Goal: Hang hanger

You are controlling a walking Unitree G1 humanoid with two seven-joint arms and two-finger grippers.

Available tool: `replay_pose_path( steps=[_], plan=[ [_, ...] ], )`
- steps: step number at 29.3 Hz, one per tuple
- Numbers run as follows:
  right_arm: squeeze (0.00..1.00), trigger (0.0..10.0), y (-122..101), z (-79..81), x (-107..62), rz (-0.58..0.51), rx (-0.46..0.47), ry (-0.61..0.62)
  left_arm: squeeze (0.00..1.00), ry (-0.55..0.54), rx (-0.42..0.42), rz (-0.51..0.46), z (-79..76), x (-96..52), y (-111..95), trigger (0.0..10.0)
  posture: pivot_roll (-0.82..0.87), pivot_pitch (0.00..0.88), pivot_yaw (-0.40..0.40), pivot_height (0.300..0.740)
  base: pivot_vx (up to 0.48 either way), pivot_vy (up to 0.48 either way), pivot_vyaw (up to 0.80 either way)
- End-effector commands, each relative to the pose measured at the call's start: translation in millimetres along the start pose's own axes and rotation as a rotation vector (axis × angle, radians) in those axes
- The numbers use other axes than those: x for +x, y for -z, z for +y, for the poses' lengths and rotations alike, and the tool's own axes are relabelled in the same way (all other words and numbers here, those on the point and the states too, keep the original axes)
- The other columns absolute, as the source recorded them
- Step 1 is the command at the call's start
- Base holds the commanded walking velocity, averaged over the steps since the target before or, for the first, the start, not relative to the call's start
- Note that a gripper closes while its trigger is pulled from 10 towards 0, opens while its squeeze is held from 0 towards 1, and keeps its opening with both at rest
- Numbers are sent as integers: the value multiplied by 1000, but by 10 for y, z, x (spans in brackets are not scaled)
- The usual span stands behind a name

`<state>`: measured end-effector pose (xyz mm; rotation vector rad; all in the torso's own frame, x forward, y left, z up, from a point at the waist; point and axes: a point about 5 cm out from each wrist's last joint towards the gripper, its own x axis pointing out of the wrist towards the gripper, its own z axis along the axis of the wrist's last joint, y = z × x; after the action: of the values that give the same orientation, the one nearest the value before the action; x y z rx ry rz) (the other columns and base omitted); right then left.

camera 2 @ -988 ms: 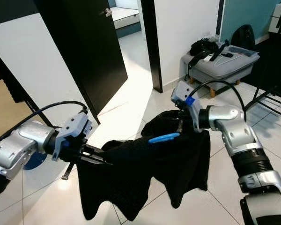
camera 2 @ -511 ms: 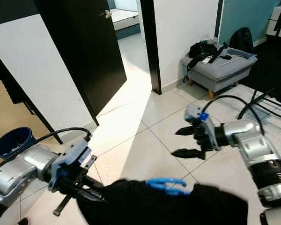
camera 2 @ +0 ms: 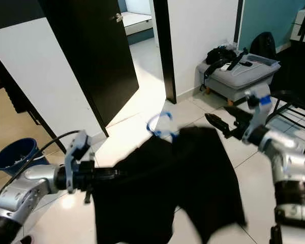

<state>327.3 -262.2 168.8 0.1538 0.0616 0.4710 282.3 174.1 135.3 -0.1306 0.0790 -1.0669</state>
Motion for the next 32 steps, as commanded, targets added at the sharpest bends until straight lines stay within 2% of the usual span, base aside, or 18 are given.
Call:
replay_pose_path(
  steps=[1,3,5,7,11,12,13,15,17,21,24,26,27,28,29,32],
  plan=[
    [0,10000,350,124,-35,-22,157,85,0,-280,-56,-114,160,-111,50,10000,-84,0,113,736,0,0,-788],
    [0,10000,419,148,-46,-22,180,102,0,-323,-65,-118,173,-124,76,10000,-84,0,113,736,0,0,-788],
    [0,10000,593,153,-104,-35,240,190,0,-470,-67,-139,204,-185,137,10000,-86,0,111,736,0,0,-800],
    [0,10000,823,192,-206,-34,326,301,0,-682,-90,-165,232,-294,225,10000,-85,0,104,736,0,0,-800],
    [0,10000,837,201,-216,-32,332,311,0,-700,-92,-167,233,-300,231,10000,-85,0,104,736,0,0,-800],
    [0,10000,962,271,-244,1,329,312,0,-771,-103,-166,224,-365,288,10000,-77,0,89,736,0,0,-800],
    [0,10000,1197,410,-278,86,294,302,0,-830,-126,-137,153,-449,436,10000,-70,0,77,736,0,0,-800],
    [0,10000,1208,429,-270,94,276,291,0,-825,-136,-118,113,-453,495,10000,-74,0,76,736,0,0,-800],
    [0,10000,1178,388,-259,92,276,309,0,-781,-190,-126,49,-386,553,10000,-80,0,72,736,0,0,-800],
    [0,10000,1185,382,-263,102,276,318,0,-766,-187,-137,21,-327,564,10000,-79,0,69,736,0,0,-800],
    [0,10000,1168,376,-261,96,252,318,0,-733,-152,-109,5,-270,572,10000,-98,0,73,736,0,0,-267],
    [0,10000,1134,376,-256,77,243,307,0,-672,-97,-92,-23,-220,524,10000,-101,0,71,736,0,0,0],
    [0,10000,1079,401,-249,56,231,261,0,-630,-44,-55,-32,-215,486,10000,-98,0,70,736,0,0,0],
    [0,10000,1042,422,-245,43,223,225,0,-604,-9,-27,-37,-216,466,10000,-98,0,70,736,0,0,0],
    [0,10000,933,410,-258,16,201,153,0,-534,57,21,-33,-270,378,10000,-94,0,67,736,0,0,0],
    [0,10000,823,373,-279,-8,184,109,0,-495,89,31,-18,-324,285,10000,-92,0,66,736,0,0,0]
  ],
)
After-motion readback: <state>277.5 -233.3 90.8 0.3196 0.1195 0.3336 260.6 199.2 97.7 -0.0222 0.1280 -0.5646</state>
